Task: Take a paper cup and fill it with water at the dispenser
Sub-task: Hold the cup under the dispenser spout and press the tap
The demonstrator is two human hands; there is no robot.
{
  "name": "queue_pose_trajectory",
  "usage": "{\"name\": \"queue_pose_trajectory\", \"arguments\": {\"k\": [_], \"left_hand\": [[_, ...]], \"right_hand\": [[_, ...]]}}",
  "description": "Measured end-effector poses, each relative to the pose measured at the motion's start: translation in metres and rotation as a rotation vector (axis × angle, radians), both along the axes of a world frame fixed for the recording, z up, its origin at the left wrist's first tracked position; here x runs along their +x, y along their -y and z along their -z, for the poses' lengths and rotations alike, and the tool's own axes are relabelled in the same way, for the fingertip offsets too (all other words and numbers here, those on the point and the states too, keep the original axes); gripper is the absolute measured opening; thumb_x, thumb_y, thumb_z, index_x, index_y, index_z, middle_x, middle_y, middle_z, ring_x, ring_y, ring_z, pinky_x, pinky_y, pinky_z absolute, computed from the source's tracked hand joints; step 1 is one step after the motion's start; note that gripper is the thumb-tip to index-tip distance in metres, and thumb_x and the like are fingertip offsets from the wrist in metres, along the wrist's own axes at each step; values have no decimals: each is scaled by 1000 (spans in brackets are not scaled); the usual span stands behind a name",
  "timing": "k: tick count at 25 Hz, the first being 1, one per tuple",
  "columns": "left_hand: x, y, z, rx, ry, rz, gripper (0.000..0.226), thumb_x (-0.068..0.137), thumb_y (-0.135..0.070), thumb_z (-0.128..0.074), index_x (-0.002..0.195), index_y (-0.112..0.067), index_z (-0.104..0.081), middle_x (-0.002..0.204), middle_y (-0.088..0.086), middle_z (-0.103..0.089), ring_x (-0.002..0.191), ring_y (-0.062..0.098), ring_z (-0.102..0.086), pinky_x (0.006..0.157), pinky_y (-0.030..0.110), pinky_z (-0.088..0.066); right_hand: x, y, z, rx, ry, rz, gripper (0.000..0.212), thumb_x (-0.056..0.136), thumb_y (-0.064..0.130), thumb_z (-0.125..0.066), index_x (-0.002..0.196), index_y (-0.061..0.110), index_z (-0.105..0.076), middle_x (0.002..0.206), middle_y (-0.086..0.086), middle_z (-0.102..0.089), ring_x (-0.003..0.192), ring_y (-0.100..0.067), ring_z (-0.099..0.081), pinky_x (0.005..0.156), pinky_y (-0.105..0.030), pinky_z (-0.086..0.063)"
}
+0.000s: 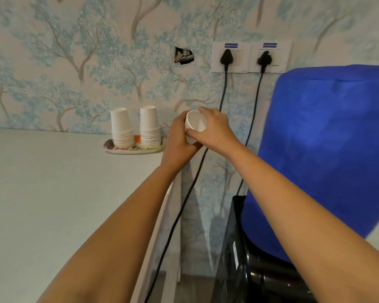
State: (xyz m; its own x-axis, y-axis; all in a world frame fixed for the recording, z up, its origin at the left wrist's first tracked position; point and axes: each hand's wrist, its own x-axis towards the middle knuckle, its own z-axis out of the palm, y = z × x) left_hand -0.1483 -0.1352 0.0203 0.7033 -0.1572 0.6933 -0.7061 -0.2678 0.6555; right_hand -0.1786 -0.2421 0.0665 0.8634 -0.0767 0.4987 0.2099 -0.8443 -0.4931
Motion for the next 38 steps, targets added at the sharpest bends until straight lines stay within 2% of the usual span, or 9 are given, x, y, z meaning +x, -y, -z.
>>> {"name": "queue_pose_trajectory", "arguments": {"k": [4, 8, 15, 19, 23, 27, 31, 34, 38], "left_hand": [[-31, 19, 12, -81, -36, 66, 63, 68, -19, -76, 125, -15, -48, 122, 3, -59, 105, 0, -57, 87, 6, -43], [-62, 26, 34, -108, -143, 39, 58, 67, -21, -78, 115, -26, -45, 106, -12, -56, 95, -14, -56, 74, 1, -43], [-140, 54, 117, -129, -370, -51, 67, 66, -17, -80, 118, -23, -38, 116, -3, -55, 101, 6, -59, 81, 22, -49], [-196, 90, 170, -176, -483, -31, 67, 61, -21, -77, 114, -24, -37, 105, -14, -53, 97, 6, -58, 83, 30, -51], [-241, 113, 215, -168, -577, -68, 67, 58, -24, -77, 110, -31, -36, 114, 0, -51, 105, 16, -57, 90, 39, -52], [-284, 122, 264, -53, -611, -116, 70, 55, -25, -77, 110, -33, -35, 116, -4, -39, 116, 23, -47, 97, 36, -45], [-321, 122, 311, 71, -722, -72, 75, 57, -25, -82, 111, -43, -33, 116, -11, -40, 118, 17, -46, 97, 36, -47], [-346, 123, 346, 185, -786, -62, 78, 57, -28, -84, 122, -31, -41, 121, -7, -49, 119, 18, -50, 97, 39, -49], [-360, 134, 386, 314, -844, -30, 79, 61, -23, -85, 128, -27, -44, 132, -1, -52, 125, 22, -48, 101, 42, -49]], "right_hand": [[-36, 19, 14, 57, -38, 15, 82, 73, 49, -68, 141, 15, -38, 139, -13, -42, 130, -31, -34, 104, -33, -31], [-69, 34, 38, 122, -61, -26, 75, 72, 56, -65, 133, 16, -44, 131, -7, -45, 124, -24, -39, 99, -30, -34], [-136, 70, 90, 99, -83, -100, 34, 86, 41, -57, 106, 15, -63, 108, -2, -63, 86, -7, -50, 79, -20, -43], [-185, 102, 126, 80, -142, -120, 29, 86, 38, -57, 99, 14, -66, 102, -1, -67, 84, -8, -55, 79, -26, -49], [-225, 128, 161, 74, -231, -65, 26, 87, 35, -57, 96, 13, -68, 101, -2, -70, 90, -15, -61, 81, -32, -51], [-258, 144, 196, 171, -348, 10, 26, 88, 35, -55, 91, 13, -68, 92, -1, -70, 84, -14, -61, 75, -27, -48], [-287, 154, 236, 488, -559, 165, 30, 89, 32, -54, 95, 8, -71, 92, -4, -70, 86, -16, -63, 86, -32, -53], [-304, 158, 260, 967, -654, 405, 33, 91, 19, -53, 113, -1, -67, 101, -14, -71, 86, -19, -64, 90, -31, -53], [-321, 165, 286, 1532, -681, 557, 39, 95, 12, -47, 130, -5, -52, 133, -20, -57, 121, -26, -58, 100, -29, -47]]}}
